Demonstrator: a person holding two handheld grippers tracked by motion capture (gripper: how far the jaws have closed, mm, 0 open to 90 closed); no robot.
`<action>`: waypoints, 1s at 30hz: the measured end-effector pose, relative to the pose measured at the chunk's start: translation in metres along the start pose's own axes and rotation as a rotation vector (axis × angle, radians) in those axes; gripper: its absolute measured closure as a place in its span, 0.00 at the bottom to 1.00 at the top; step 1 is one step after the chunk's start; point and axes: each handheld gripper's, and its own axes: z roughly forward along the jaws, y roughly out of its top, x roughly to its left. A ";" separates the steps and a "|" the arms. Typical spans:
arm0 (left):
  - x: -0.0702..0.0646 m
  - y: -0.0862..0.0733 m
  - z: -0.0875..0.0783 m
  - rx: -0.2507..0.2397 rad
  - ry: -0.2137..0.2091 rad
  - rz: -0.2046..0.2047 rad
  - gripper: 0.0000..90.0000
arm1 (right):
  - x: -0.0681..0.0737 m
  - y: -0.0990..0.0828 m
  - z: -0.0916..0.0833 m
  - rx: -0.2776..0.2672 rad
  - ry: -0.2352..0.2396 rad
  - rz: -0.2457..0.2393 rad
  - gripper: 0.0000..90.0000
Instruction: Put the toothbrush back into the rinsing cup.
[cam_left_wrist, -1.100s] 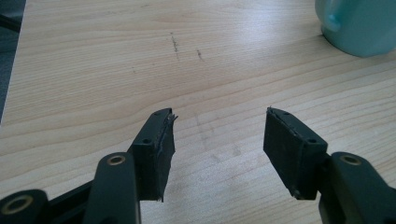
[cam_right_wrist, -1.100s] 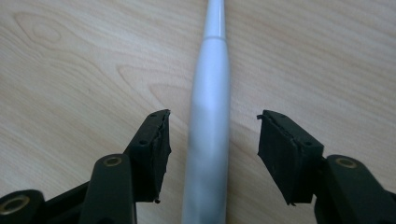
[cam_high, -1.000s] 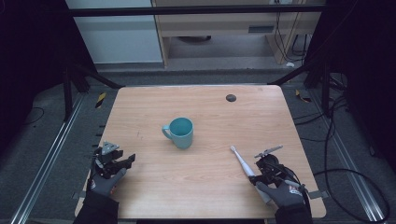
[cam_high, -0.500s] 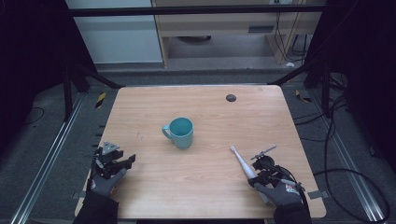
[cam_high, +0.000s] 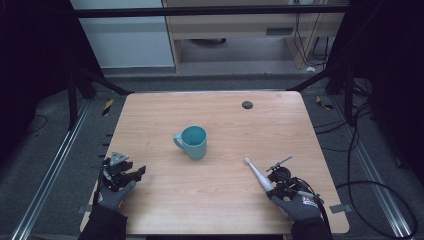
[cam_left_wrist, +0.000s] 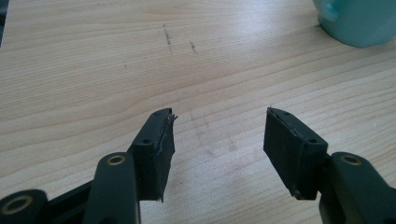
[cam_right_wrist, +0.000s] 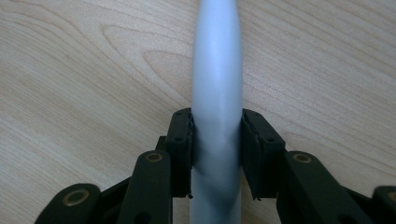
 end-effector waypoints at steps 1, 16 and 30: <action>0.000 0.000 0.000 0.000 0.000 0.000 0.47 | 0.000 0.000 0.000 0.000 0.000 0.000 0.73; 0.000 0.000 0.000 0.003 0.000 0.002 0.47 | 0.005 0.004 -0.017 -0.185 0.035 0.031 0.74; 0.000 0.000 0.000 0.005 0.000 0.002 0.47 | 0.018 0.028 -0.030 -0.460 0.036 0.068 0.74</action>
